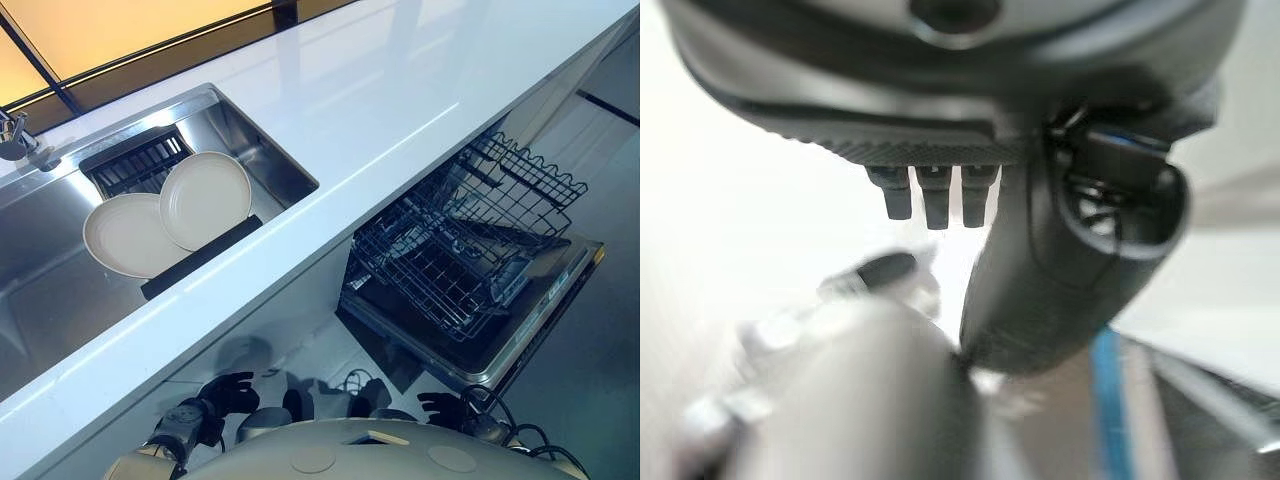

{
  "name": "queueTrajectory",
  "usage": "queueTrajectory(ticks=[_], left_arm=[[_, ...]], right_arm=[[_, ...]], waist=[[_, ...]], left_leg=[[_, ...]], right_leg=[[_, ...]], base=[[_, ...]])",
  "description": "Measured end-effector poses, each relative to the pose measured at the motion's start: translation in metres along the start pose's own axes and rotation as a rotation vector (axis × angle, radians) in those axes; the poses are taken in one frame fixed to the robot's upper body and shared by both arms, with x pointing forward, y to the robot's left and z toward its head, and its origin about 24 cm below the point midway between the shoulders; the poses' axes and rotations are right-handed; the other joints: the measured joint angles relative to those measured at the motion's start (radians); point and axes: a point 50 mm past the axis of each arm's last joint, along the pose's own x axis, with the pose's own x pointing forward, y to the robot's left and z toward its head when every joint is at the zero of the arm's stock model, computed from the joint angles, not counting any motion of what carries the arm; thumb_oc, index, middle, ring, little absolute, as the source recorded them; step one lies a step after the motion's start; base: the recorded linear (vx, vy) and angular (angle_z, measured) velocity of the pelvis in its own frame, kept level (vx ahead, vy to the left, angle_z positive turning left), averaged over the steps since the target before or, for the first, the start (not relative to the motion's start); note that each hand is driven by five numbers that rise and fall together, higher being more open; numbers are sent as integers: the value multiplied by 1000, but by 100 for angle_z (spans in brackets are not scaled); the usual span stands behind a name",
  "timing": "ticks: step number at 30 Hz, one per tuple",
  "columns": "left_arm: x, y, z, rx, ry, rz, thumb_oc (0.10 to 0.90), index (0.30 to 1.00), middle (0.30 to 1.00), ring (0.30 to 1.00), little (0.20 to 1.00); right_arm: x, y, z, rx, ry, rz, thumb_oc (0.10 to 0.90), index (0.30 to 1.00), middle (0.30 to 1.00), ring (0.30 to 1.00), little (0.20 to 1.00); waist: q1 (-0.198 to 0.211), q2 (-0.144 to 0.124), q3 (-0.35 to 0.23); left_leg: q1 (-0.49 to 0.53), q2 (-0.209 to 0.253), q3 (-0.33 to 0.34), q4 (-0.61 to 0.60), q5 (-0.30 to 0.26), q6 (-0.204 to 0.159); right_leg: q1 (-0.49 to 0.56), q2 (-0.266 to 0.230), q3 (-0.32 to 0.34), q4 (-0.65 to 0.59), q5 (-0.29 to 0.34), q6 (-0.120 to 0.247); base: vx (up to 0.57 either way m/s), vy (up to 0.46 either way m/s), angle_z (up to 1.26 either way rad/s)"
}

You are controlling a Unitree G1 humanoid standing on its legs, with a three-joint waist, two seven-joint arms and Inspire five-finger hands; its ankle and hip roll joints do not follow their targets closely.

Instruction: Pick up plates and place into dishwasher.

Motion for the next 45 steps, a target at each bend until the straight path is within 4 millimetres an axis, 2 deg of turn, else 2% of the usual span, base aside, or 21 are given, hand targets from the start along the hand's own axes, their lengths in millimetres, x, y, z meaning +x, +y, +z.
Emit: queueTrajectory(ticks=[5, 6, 11, 15, 18, 21, 24, 28, 33, 36, 41, 45], left_arm=[[3, -14, 4, -105, -34, -101, 800, 900, 900, 900, 900], [3, -16, 4, -148, -51, -126, 800, 900, 900, 900, 900], [2, -19, 16, -238, -147, -206, 800, 900, 900, 900, 900], [-3, -31, 45, -176, -304, -393, 800, 900, 900, 900, 900], [-12, -43, 75, -43, -416, -567, 800, 900, 900, 900, 900], [-23, -55, 99, 61, -515, -697, 800, 900, 900, 900, 900], [-34, -69, 121, 92, -627, -779, 800, 900, 900, 900, 900], [-44, -76, 135, 9, -692, -833, 800, 900, 900, 900, 900], [-49, -80, 136, -64, -650, -863, 800, 900, 900, 900, 900], [-53, -82, 137, -115, -645, -883, 800, 900, 900, 900, 900], [-63, -89, 145, -248, -654, -990, 800, 900, 900, 900, 900], [-78, -104, 151, -306, -635, -1173, 800, 900, 900, 900, 900]], right_arm=[[-1, 2, -9, 259, 46, 12, 800, 900, 900, 900, 900], [-1, 2, -12, 373, 46, 19, 800, 900, 900, 900, 900], [-2, 5, -14, 512, 29, 43, 800, 900, 900, 900, 900], [-2, 4, -13, 551, 18, 48, 800, 900, 900, 900, 900], [-2, 1, -8, 687, -9, 59, 800, 900, 900, 900, 900], [-2, -3, -9, 883, -1, 0, 800, 900, 900, 900, 900], [-2, -13, -13, 1025, 37, -162, 800, 900, 900, 900, 900], [-4, -21, -16, 1009, 86, -324, 800, 900, 900, 900, 900], [-6, -24, -20, 1005, 104, -418, 800, 900, 900, 900, 900], [-5, -17, -18, 1046, 87, -381, 800, 900, 900, 900, 900], [1, 3, -4, 1125, -10, -211, 800, 900, 900, 900, 900], [3, 11, 3, 1103, -39, -151, 800, 900, 900, 900, 900]], waist=[[-4, -10, 6], [-8, -12, 7], [-26, -11, 7], [-23, -8, 9], [-22, 5, 16], [-27, 29, 24], [-25, 59, 26], [-20, 64, 25], [-18, 58, 29], [-18, 56, 33], [-1, 53, 49], [4, 52, 51]], left_leg=[[14, 0, 11, 0, 0, 0], [16, 1, 16, 0, 0, 0], [21, 2, 29, -1, -1, 0], [21, 4, 47, -1, 0, 0], [15, 4, 48, -1, 0, 1], [14, 3, 48, -1, 1, 2], [13, 2, 48, -1, 1, 2], [12, 4, 45, -4, 1, 2], [3, 1, 31, -3, 1, 3], [-4, -1, 20, -1, 2, 3], [-4, -1, 19, -1, 2, 3], [-4, -2, 18, -1, 2, 3]], right_leg=[[6, 1, 10, -1, 0, 0], [7, 1, 12, -1, 0, 0], [6, 2, 22, 1, 1, 1], [0, 2, 39, 1, 7, 0], [-7, 2, 42, 2, 11, 1], [-10, 1, 43, 0, 17, 2], [-10, 1, 42, -2, 17, 2], [-6, 4, 42, -8, 18, 0], [-8, 2, 37, -14, 19, 1], [-8, 2, 40, -18, 19, 1], [-7, 1, 41, -19, 19, 1], [-7, 0, 41, -19, 19, 1]], base=[[40, 10, -6], [22, 14, -7], [-3, 16, -7], [-46, 30, -12], [-35, 24, -6], [-7, 9, -1], [0, 0, 0], [4, 8, 0], [3, 6, 5], [14, 9, 10], [4, 1, 1], [10, -16, 1]])
